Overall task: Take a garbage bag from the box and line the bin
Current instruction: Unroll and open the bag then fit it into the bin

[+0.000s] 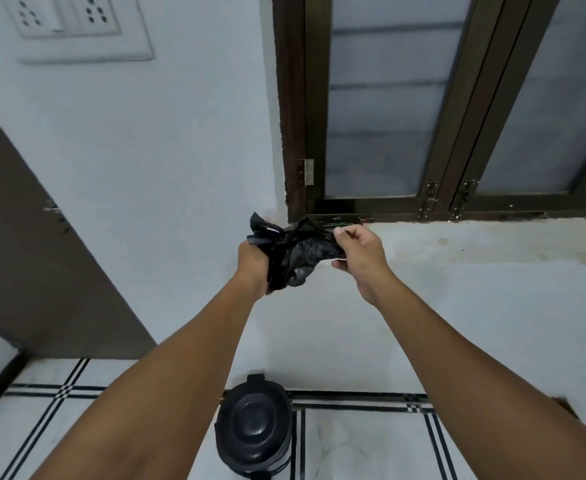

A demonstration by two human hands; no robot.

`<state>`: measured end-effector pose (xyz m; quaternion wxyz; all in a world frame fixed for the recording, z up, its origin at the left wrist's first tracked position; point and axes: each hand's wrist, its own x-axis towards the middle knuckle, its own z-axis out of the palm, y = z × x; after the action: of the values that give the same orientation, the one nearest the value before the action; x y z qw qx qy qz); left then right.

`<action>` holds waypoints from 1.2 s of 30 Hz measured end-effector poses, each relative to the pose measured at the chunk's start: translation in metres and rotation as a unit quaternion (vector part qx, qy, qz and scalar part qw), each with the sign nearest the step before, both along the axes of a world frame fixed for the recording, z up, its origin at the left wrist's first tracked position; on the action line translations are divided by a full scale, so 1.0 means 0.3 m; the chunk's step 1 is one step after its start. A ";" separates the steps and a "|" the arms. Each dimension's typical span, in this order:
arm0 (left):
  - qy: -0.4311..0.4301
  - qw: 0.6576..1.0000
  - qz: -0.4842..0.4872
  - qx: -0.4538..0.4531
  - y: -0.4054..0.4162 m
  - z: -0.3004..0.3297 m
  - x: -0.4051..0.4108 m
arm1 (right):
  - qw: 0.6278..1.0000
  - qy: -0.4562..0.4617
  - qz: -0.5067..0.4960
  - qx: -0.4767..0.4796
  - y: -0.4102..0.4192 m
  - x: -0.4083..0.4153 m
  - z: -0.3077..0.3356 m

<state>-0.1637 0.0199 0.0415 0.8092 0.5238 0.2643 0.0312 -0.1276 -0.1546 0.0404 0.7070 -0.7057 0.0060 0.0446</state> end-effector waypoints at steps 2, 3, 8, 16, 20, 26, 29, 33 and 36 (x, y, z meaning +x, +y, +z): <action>-0.009 1.000 0.002 0.026 0.020 0.011 -0.071 | 1.000 -0.008 -0.002 -0.013 0.021 -0.050 0.005; -0.013 0.998 0.006 0.059 0.027 0.010 -0.099 | 1.000 -0.010 0.000 -0.014 0.033 -0.068 0.003; -0.018 0.989 -0.015 0.149 0.049 -0.021 -0.219 | 0.990 -0.077 0.004 -0.120 0.095 -0.184 -0.032; -0.021 0.984 -0.025 0.176 0.011 -0.164 -0.486 | 0.966 -0.151 -0.076 -0.195 0.132 -0.505 -0.118; -0.009 0.979 -0.062 0.193 0.061 -0.232 -0.589 | 0.993 0.021 0.039 -0.112 0.166 -0.582 -0.164; -0.011 0.978 -0.074 0.194 0.174 -0.240 -0.650 | 0.994 0.080 0.067 0.013 0.241 -0.592 -0.195; 0.004 0.980 -0.046 0.195 0.264 -0.252 -0.660 | 0.992 0.089 0.085 0.041 0.317 -0.598 -0.192; 0.022 0.984 -0.032 0.174 0.421 -0.273 -0.664 | 0.983 0.131 0.069 0.105 0.455 -0.586 -0.189; 0.055 0.978 -0.024 0.199 0.540 -0.323 -0.649 | 0.981 0.148 0.037 0.118 0.550 -0.567 -0.189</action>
<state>-0.3583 0.1820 -0.0555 0.6732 0.6816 0.2846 0.0350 -0.2977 0.0104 -0.0162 0.7747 -0.6025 0.0787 0.1749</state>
